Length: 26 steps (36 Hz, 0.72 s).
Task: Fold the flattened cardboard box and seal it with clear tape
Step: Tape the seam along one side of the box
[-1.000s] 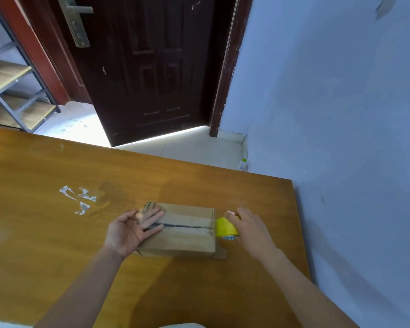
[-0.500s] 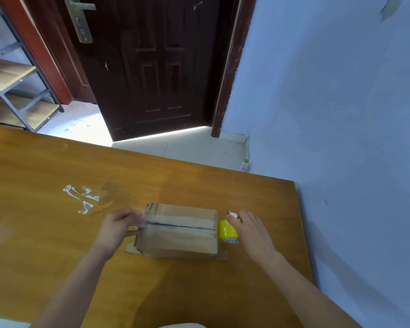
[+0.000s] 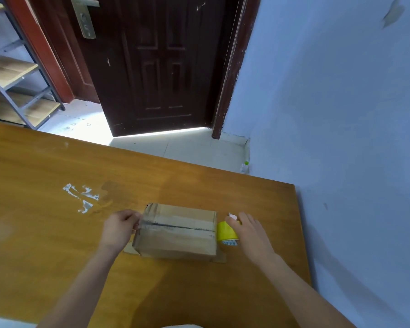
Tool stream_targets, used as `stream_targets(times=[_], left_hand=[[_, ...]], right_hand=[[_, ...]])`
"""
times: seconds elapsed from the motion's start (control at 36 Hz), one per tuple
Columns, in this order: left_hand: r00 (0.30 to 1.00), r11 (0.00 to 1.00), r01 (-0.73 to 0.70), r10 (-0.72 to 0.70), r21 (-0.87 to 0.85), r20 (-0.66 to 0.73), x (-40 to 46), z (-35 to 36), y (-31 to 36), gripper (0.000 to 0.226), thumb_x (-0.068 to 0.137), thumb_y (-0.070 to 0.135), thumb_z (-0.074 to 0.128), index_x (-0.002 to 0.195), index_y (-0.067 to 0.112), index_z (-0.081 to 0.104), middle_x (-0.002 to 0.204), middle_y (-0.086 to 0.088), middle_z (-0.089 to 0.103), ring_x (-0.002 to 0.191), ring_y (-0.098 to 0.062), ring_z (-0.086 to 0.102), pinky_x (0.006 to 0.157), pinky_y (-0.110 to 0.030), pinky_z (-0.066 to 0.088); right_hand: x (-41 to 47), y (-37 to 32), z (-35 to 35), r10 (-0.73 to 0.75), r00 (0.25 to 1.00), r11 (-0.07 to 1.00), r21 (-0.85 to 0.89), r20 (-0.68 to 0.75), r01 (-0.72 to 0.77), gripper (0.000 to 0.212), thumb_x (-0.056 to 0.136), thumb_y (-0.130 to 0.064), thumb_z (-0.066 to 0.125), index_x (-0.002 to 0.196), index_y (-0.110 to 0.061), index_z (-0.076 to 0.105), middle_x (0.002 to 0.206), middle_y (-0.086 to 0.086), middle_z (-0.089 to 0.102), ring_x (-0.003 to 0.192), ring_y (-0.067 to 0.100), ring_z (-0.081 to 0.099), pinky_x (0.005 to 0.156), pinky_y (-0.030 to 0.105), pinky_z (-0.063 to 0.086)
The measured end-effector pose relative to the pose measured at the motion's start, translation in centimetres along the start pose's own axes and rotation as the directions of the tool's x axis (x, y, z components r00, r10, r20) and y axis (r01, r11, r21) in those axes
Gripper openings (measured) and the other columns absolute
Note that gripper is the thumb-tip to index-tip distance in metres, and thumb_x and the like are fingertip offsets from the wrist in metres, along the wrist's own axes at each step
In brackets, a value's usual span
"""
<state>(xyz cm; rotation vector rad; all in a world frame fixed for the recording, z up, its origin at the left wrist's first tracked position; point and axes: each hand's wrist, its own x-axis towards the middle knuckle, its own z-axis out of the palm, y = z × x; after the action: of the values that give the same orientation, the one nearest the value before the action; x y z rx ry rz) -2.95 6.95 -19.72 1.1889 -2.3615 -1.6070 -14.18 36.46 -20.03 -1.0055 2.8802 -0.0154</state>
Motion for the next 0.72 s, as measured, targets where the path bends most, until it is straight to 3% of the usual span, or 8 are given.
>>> stream_targets(times=[0.08, 0.17, 0.28, 0.33, 0.42, 0.53, 0.72], left_hand=[[1.000, 0.999, -0.024, 0.025, -0.031, 0.014, -0.3, -0.1, 0.2, 0.027, 0.096, 0.008, 0.049, 0.074, 0.009, 0.065, 0.071, -0.012, 0.063, 0.072, -0.027, 0.057, 0.063, -0.033, 0.045], [0.997, 0.964, 0.043, -0.024, -0.262, 0.073, -0.3, -0.2, 0.8, 0.028, 0.097, 0.009, 0.047, 0.074, 0.003, 0.061, 0.071, -0.013, 0.060, 0.072, -0.025, 0.056, 0.067, -0.032, 0.046], [0.934, 0.723, 0.308, -0.108, -0.619, 0.339, 0.1, -0.3, 1.5, 0.025, 0.098, 0.007, 0.041, 0.078, 0.002, 0.054, 0.093, -0.017, 0.070, 0.089, -0.028, 0.068, 0.079, -0.038, 0.057], [0.893, 0.611, 0.414, -0.129, -0.675, 0.430, 0.2, -0.1, 1.4, 0.027, 0.097, 0.007, 0.037, 0.073, 0.005, 0.050, 0.104, -0.026, 0.067, 0.101, -0.033, 0.066, 0.082, -0.040, 0.056], [0.859, 0.507, 0.494, -0.160, -0.706, 0.486, 0.3, 0.3, 0.7, 0.030, 0.096, 0.008, 0.035, 0.068, 0.007, 0.046, 0.110, -0.033, 0.063, 0.100, -0.036, 0.066, 0.079, -0.043, 0.055], [0.853, 0.486, 0.505, -0.156, -0.713, 0.498, 0.7, 0.5, 0.1, 0.033, 0.093, 0.007, 0.035, 0.062, 0.005, 0.047, 0.110, -0.035, 0.062, 0.098, -0.039, 0.066, 0.078, -0.047, 0.054], [0.860, 0.545, 0.486, -0.157, -0.683, 0.486, 1.2, 0.8, -0.3, 0.020, 0.093, 0.003, 0.036, 0.077, 0.003, 0.049, 0.113, -0.036, 0.060, 0.101, -0.040, 0.064, 0.082, -0.048, 0.053]], right_hand=[[0.2, 0.1, 0.1, -0.009, 1.000, 1.000, -0.010, -0.003, 0.009, 0.083, 0.026, 0.002, 0.088, 0.102, -0.025, 0.068, 0.084, 0.000, 0.062, 0.067, 0.016, 0.060, 0.050, 0.020, 0.037], [0.2, 0.2, 0.3, -0.017, 1.000, 1.000, 0.004, 0.005, 0.017, 0.082, 0.028, 0.003, 0.087, 0.102, -0.025, 0.067, 0.085, 0.000, 0.062, 0.068, 0.016, 0.060, 0.051, 0.020, 0.037], [0.2, 0.3, 0.5, -0.022, 1.000, 1.000, -0.009, 0.015, 0.022, 0.082, 0.029, 0.004, 0.086, 0.103, -0.026, 0.065, 0.085, -0.001, 0.061, 0.069, 0.016, 0.059, 0.053, 0.020, 0.031], [0.2, 0.3, 0.5, -0.020, 1.000, 1.000, -0.017, 0.019, 0.020, 0.081, 0.031, 0.004, 0.086, 0.104, -0.025, 0.065, 0.086, 0.000, 0.061, 0.069, 0.017, 0.059, 0.054, 0.021, 0.030], [0.1, 0.4, 0.6, -0.019, 0.999, 1.000, -0.019, 0.027, 0.020, 0.083, 0.030, 0.005, 0.086, 0.104, -0.026, 0.065, 0.085, 0.000, 0.061, 0.068, 0.016, 0.059, 0.055, 0.020, 0.029], [-0.2, 0.8, 0.4, -0.010, 0.999, 1.000, 0.024, 0.046, 0.009, 0.084, 0.034, -0.002, 0.088, 0.111, -0.026, 0.062, 0.085, -0.002, 0.059, 0.069, 0.014, 0.058, 0.056, 0.019, 0.028], [-1.0, 2.6, -0.2, 0.061, 0.998, 0.976, 0.208, -0.003, -0.059, 0.058, 0.071, -0.003, 0.072, 0.124, -0.020, 0.055, 0.110, 0.001, 0.054, 0.107, 0.022, 0.053, 0.076, 0.026, 0.030]])
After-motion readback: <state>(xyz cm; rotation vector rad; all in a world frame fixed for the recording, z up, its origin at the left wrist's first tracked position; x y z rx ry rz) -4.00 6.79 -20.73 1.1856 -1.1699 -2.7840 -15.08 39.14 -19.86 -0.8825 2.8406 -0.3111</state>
